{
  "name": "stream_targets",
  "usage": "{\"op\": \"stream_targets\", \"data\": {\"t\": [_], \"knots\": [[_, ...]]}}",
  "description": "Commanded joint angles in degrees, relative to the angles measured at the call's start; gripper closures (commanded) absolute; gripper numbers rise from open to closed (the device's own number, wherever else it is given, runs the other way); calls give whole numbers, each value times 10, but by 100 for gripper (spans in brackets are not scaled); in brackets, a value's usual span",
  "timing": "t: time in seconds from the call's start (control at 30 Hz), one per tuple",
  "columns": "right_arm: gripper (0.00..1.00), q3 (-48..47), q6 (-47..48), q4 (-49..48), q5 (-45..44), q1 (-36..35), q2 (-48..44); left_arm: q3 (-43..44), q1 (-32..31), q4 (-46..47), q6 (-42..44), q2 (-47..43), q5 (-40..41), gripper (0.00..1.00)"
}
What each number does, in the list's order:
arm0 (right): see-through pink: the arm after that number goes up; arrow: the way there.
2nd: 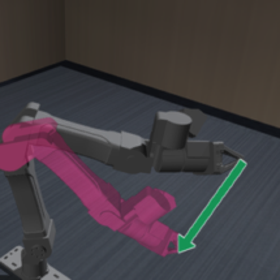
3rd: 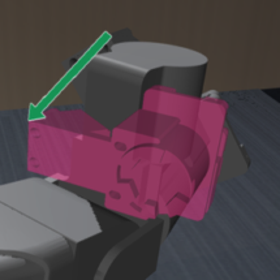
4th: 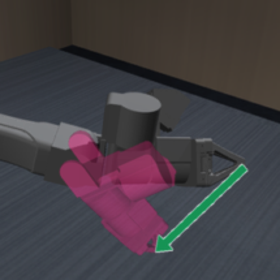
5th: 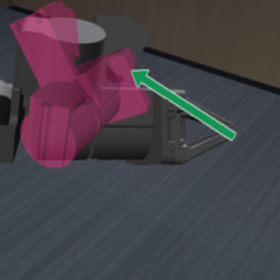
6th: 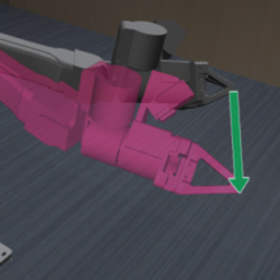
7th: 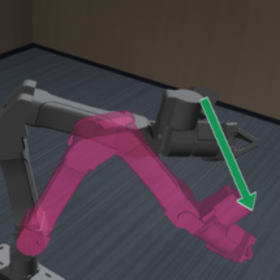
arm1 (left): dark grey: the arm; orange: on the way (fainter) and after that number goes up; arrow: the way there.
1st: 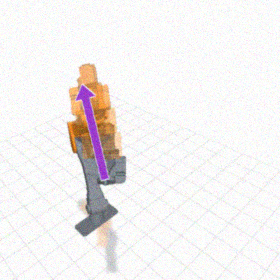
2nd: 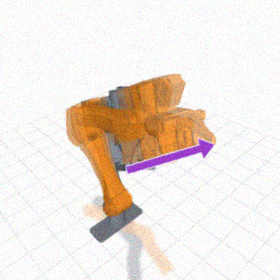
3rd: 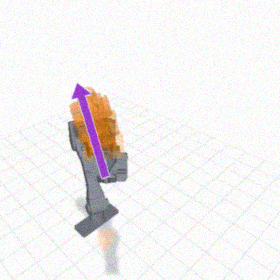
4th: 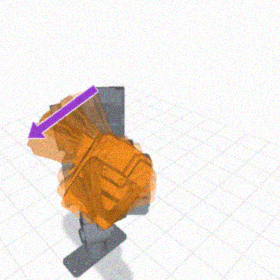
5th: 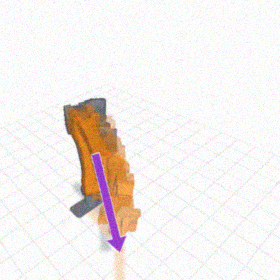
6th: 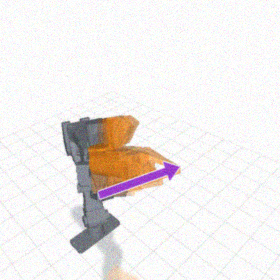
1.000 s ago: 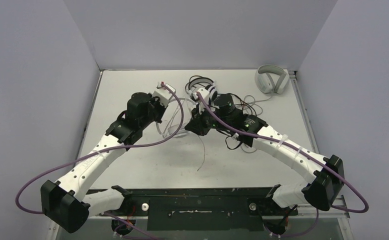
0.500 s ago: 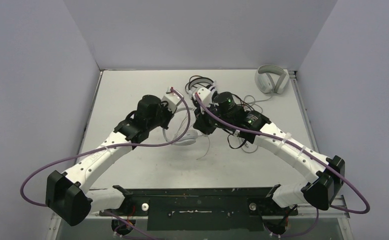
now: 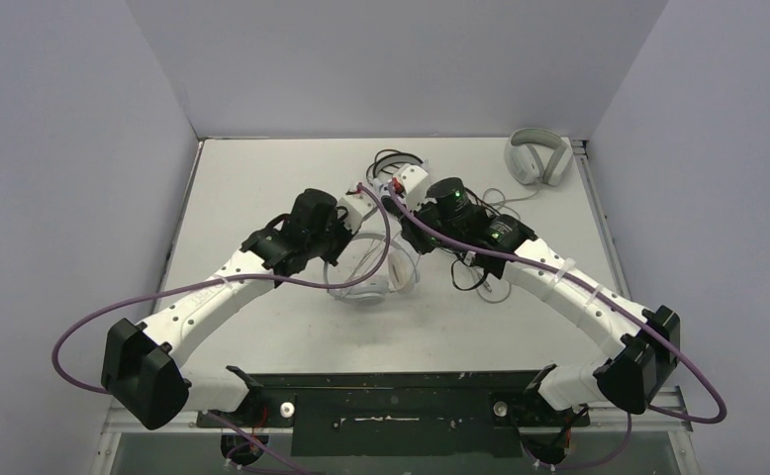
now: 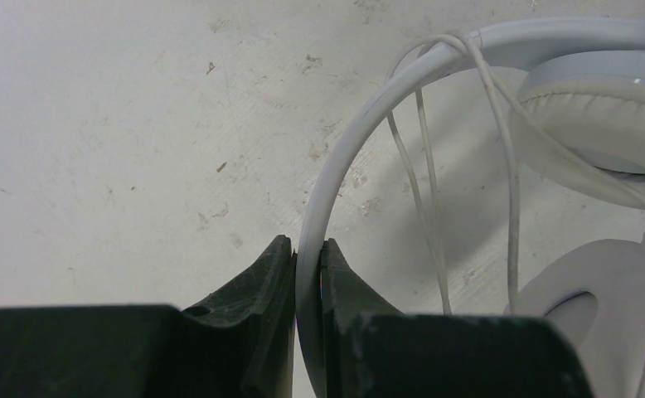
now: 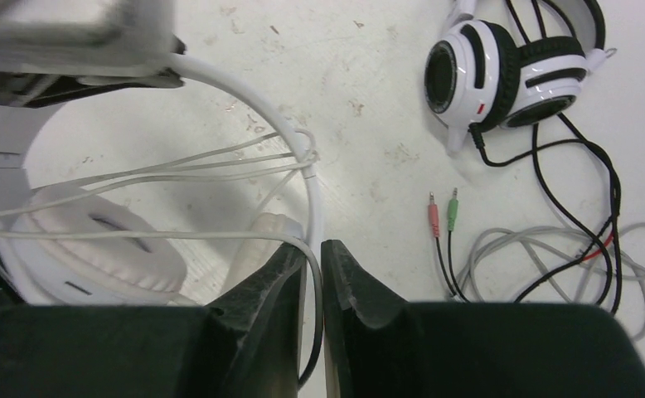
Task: Wrap the headphones
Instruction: Wrap the headphones cable around the headphones.
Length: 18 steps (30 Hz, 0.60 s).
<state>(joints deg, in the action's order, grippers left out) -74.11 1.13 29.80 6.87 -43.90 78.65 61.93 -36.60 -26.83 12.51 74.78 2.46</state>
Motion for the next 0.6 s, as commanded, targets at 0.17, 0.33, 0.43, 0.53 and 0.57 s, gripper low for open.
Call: {"op": "stream_targets", "data": {"t": [0.17,0.33,0.43,0.53,0.57], "knots": [[83,53,0,-66,-21,72,-2,62,-1,-30,-24,-9,-50,100],[81,80,-21,-86,8,99,-6,82,-1,-42,-28,-18,-52,100],[81,94,-32,-100,31,112,-13,102,-1,-59,-33,-19,-44,100],[81,114,-40,-124,60,125,-19,113,-1,-55,-52,-25,-49,100],[80,123,-46,-133,73,129,-20,116,-1,-53,-62,-27,-53,100]]}}
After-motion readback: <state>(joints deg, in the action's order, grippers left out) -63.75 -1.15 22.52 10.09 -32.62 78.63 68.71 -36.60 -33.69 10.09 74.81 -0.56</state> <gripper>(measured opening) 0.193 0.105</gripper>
